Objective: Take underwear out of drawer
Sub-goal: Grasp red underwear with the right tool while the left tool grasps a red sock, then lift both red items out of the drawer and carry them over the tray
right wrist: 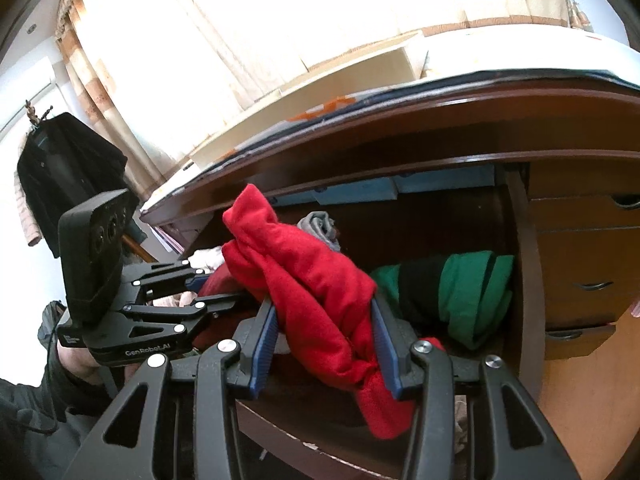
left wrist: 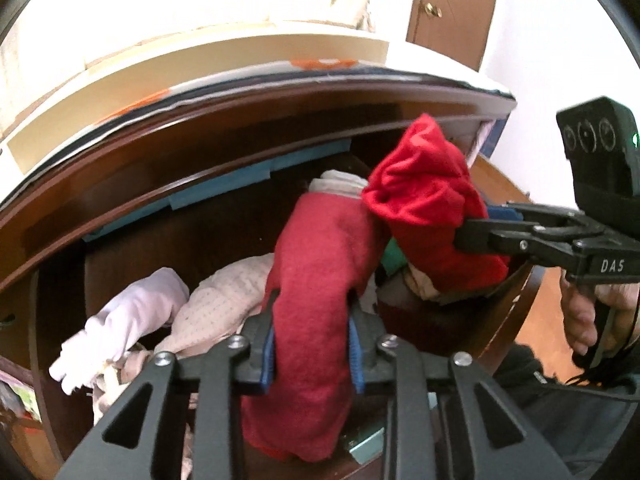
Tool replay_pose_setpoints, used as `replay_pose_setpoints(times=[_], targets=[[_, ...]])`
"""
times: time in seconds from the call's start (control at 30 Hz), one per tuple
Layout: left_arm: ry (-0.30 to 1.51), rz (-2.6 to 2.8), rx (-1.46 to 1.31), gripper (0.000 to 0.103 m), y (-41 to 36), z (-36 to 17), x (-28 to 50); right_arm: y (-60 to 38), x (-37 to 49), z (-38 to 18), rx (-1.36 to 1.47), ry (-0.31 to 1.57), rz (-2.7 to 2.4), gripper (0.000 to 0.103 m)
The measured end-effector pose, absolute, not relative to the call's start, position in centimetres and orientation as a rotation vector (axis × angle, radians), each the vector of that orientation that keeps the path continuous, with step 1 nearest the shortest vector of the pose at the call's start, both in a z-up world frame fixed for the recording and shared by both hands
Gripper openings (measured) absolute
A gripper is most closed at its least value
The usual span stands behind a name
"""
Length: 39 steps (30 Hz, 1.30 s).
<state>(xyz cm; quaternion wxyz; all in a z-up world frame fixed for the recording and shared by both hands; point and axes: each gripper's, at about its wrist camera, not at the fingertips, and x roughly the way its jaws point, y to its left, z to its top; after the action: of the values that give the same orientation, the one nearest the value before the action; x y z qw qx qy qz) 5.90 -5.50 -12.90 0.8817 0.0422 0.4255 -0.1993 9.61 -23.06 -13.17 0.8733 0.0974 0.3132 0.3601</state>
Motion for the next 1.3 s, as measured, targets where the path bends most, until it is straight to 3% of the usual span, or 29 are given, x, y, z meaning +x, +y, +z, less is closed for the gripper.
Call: replay_pose_setpoints(times=[1.3], targets=[[0.550, -0.303, -0.041, 0.025, -1.1, -6.6, 2.8, -26.0, 6.0, -8.9, 0.252, 0.481, 0.773, 0.047]])
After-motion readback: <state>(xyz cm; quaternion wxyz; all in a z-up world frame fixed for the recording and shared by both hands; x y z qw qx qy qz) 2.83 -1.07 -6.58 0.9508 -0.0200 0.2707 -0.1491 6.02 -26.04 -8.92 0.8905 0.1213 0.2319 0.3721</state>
